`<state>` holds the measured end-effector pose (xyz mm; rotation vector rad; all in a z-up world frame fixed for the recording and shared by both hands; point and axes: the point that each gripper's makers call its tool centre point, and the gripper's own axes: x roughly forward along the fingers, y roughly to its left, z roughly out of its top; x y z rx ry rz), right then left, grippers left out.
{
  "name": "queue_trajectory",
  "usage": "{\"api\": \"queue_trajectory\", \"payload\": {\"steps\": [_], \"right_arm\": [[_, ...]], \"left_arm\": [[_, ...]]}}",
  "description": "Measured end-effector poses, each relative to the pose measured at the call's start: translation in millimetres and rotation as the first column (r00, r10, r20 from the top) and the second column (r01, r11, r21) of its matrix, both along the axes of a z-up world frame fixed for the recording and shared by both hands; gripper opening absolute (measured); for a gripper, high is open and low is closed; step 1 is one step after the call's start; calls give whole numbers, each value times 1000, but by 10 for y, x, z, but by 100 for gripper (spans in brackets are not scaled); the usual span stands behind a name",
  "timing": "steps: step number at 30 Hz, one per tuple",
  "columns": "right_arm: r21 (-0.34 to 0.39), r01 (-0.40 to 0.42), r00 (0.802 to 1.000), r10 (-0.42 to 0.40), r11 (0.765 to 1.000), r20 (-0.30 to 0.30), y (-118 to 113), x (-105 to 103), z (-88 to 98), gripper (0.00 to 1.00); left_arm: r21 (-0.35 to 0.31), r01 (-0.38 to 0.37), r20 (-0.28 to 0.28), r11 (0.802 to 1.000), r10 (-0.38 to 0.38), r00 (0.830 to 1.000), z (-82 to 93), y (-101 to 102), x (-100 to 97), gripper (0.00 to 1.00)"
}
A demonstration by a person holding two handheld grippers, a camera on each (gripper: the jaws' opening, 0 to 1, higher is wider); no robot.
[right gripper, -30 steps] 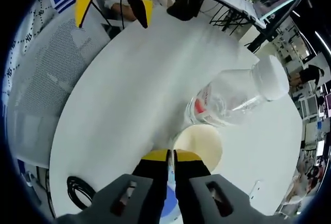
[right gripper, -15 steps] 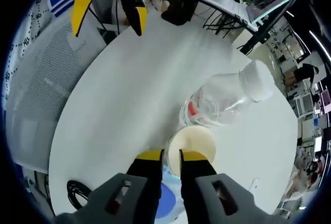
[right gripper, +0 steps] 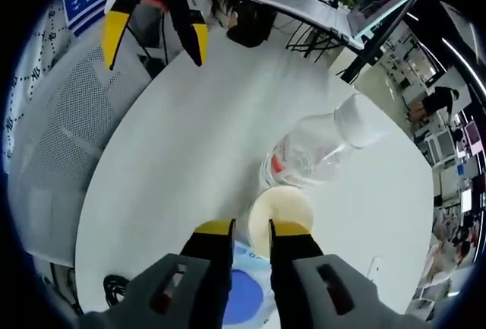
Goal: Arrange the tabletop items into an orderly group along one side of the table until the central work area is clear of visible clutter.
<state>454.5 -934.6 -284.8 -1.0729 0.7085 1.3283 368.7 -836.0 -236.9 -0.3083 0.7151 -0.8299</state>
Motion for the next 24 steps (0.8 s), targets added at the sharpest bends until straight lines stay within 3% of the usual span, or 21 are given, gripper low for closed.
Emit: {"api": "queue_trajectory", "payload": {"steps": [12, 24], "right_arm": [[86, 71, 997, -71, 994, 5, -38, -62, 161, 26], [189, 155, 987, -158, 970, 0, -134, -162, 347, 32]], "left_arm": [[8, 28, 15, 1000, -28, 1000, 38, -72, 3, 51], [10, 47, 36, 999, -47, 998, 123, -130, 32, 52]]}}
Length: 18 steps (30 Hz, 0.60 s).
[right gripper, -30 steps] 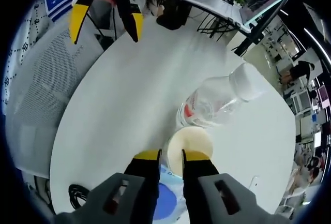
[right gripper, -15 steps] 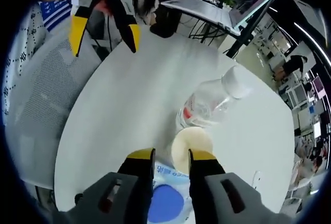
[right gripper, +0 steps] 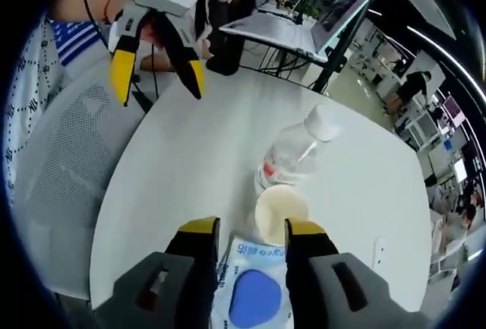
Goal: Arrange the tabletop items into an orderly group along one side of the table until the central work area is clear of visible clutter.
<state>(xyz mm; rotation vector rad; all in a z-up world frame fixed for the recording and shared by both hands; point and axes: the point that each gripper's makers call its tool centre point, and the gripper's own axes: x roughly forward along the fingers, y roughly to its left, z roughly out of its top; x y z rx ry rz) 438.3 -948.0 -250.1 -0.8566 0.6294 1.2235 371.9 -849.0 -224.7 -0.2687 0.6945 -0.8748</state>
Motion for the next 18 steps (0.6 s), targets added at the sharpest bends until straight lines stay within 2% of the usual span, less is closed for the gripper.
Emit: {"api": "queue_trajectory", "payload": {"steps": [18], "right_arm": [[93, 112, 993, -114, 989, 22, -264, -167, 224, 33]], "left_arm": [[17, 46, 35, 999, -46, 998, 112, -173, -3, 52]]}}
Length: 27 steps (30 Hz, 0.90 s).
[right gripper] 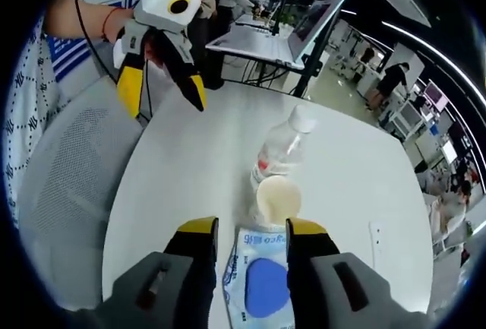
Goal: Arrange the tabletop items into an orderly group along one side of the table until the central work area is clear of visible clutter.
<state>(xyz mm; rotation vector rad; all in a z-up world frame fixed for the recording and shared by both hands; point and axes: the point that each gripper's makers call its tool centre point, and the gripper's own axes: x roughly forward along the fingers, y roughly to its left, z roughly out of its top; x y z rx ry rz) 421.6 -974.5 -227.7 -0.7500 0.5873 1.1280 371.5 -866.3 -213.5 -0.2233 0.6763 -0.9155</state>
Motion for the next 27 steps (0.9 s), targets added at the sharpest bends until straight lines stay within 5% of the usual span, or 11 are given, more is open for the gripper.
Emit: {"api": "queue_trajectory", "payload": {"steps": [14, 27], "right_arm": [[76, 135, 990, -138, 988, 27, -473, -189, 210, 33], [134, 292, 955, -297, 947, 19, -1055, -570, 290, 32]], "left_arm": [[8, 48, 22, 999, -48, 999, 63, -155, -45, 52], [15, 96, 44, 995, -96, 994, 100, -291, -114, 52]]}}
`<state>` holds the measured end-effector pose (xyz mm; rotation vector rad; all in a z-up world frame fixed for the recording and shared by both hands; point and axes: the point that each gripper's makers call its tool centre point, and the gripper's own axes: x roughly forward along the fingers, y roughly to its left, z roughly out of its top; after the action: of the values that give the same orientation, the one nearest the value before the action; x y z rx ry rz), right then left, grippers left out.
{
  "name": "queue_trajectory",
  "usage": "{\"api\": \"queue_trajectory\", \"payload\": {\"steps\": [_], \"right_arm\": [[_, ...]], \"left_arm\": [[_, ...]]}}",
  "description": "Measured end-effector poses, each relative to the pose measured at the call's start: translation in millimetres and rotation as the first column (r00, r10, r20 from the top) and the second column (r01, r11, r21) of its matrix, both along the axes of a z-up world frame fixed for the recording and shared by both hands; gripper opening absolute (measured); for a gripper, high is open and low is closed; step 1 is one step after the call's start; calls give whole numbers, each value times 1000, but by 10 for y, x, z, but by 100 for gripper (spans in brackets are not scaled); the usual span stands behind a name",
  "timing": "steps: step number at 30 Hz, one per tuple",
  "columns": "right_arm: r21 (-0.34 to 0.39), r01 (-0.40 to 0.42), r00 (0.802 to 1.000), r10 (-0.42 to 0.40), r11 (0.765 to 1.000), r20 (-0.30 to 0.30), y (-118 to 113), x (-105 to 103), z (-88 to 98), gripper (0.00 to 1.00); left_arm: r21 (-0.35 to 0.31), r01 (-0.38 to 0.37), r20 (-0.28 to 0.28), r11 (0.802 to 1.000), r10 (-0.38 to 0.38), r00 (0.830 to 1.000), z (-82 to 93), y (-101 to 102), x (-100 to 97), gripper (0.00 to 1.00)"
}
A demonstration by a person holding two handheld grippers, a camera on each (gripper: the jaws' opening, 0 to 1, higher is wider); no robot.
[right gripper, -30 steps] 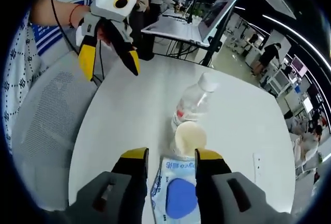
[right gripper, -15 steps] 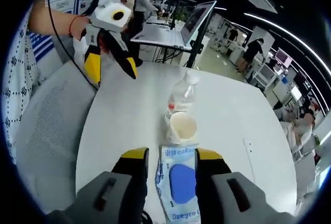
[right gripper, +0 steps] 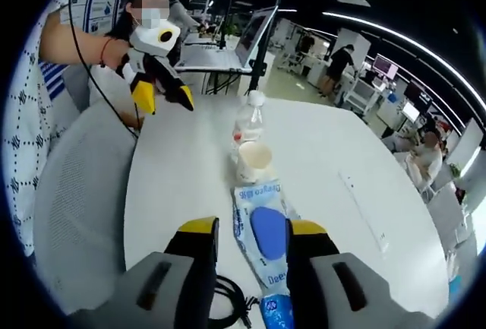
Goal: Arrange the tabletop items into an orderly group along one side of the table until the central work area is clear of visible clutter.
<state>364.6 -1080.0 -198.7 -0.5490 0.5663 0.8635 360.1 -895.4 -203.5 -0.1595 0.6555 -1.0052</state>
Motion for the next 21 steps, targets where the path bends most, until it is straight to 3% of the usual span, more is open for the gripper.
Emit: {"api": "queue_trajectory", "payload": {"steps": [10, 21], "right_arm": [[58, 130, 991, -130, 990, 2, -373, -313, 41, 33], [124, 282, 959, -281, 951, -22, -870, -711, -24, 35]], "left_arm": [[-9, 54, 34, 999, -53, 998, -6, -83, -88, 54], [-5, 87, 71, 996, -86, 994, -116, -65, -204, 62]]}}
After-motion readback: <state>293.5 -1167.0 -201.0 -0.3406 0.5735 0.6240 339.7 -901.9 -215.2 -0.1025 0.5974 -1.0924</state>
